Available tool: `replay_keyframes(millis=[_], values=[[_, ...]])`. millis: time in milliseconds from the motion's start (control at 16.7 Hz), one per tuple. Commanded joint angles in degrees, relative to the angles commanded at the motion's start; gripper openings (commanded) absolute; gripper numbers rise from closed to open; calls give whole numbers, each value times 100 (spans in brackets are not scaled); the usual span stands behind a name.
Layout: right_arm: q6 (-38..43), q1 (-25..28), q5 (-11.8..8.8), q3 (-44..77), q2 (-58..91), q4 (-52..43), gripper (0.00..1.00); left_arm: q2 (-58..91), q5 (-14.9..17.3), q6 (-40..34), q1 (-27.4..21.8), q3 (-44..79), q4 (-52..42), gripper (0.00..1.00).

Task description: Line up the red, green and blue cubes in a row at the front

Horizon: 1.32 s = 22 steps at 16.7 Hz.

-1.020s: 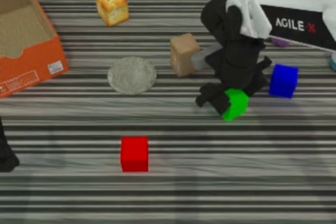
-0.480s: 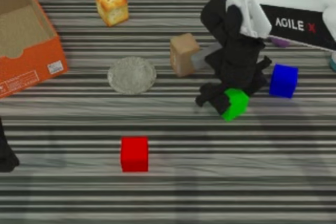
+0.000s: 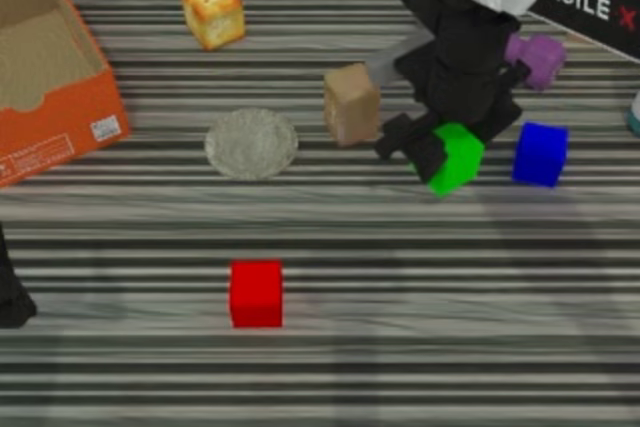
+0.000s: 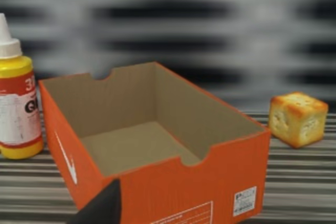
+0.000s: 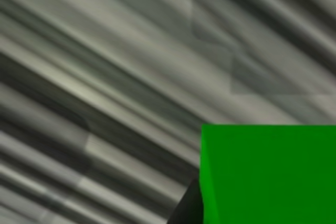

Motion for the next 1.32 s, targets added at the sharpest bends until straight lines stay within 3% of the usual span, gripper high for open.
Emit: replay_keyframes(millis=[480,660,1080,1320], values=[[389,158,0,-29,-43,-17,0,0,0,0,0,0,0,100],[1299,507,4,-202,-190,4,0,0,0,0,0,0,0,100],[4363,1551,5,-877,-689,64,0,0,0,0,0,0,0,100],[5232,1920,16,-1126,-969,160,0,0,0,0,0,0,0,100]])
